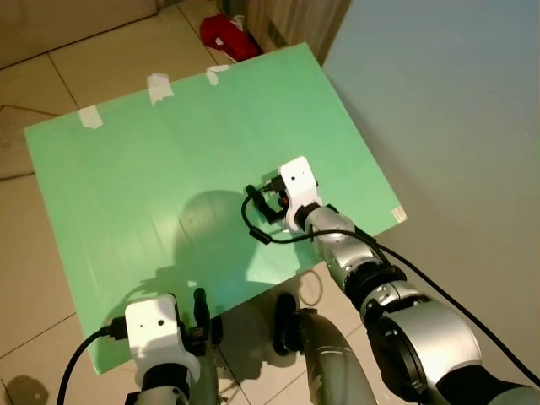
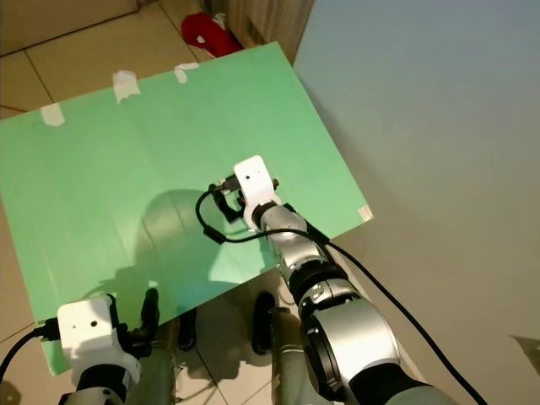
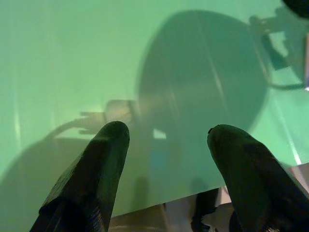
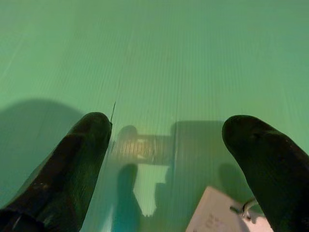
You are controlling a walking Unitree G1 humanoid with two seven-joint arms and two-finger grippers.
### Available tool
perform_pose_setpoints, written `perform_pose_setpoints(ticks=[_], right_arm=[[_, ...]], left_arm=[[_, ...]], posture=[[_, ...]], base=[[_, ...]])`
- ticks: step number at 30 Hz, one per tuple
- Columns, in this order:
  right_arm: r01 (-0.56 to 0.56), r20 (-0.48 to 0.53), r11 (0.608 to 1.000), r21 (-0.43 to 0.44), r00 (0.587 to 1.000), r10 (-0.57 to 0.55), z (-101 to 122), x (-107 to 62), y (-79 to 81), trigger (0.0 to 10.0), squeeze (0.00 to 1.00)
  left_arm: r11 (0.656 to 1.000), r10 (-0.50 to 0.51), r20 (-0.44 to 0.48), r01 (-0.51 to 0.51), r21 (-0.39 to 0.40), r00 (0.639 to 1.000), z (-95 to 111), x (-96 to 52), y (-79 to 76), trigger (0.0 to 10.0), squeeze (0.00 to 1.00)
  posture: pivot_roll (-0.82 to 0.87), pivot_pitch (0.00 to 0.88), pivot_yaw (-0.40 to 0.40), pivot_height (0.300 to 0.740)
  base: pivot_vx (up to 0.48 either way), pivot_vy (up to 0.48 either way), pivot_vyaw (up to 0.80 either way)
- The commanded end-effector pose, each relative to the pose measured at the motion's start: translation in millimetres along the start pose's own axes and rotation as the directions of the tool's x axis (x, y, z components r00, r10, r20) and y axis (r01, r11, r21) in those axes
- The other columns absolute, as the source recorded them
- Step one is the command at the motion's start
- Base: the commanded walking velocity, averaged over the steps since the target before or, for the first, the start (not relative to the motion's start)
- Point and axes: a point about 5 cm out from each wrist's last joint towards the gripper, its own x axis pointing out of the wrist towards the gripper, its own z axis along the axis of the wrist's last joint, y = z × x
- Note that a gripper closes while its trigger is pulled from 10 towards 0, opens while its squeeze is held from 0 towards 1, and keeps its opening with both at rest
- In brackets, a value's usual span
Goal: Hang keys on a hook
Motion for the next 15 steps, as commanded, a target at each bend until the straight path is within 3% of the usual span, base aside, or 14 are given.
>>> perform_pose_setpoints(ticks=[1, 6, 15], right_arm=[[0.041, -0.063, 0.999, 0.016, 0.997, -0.040, -15, -4.6, -2.5, 10.0, 0.00], [0.083, -0.064, 0.997, 0.005, 0.995, -0.083, -14, -4.1, -4.7, 10.0, 0.00], [0.218, -0.114, 0.973, 0.076, 0.971, -0.209, -21, -8.4, -19.1, 10.0, 0.00]], left_arm=[[0.999, -0.009, -0.042, 0.008, -0.034, 0.999, -5, -8.1, -9.8, 10.0, 0.00], [0.999, -0.011, -0.043, 0.010, -0.038, 0.999, -5, -7.7, -11.7, 10.0, 0.00], [0.999, -0.028, -0.051, 0.026, -0.037, 0.998, -6, -10.7, -13.9, 10.0, 0.00]], posture=[[0.36, 0.441, -0.129, 0.740], [0.35, 0.438, -0.130, 0.740], [0.36, 0.441, -0.110, 0.740]], base=[[0.000, 0.000, 0.00], [0.000, 0.000, 0.00], [0.000, 0.000, 0.00]])
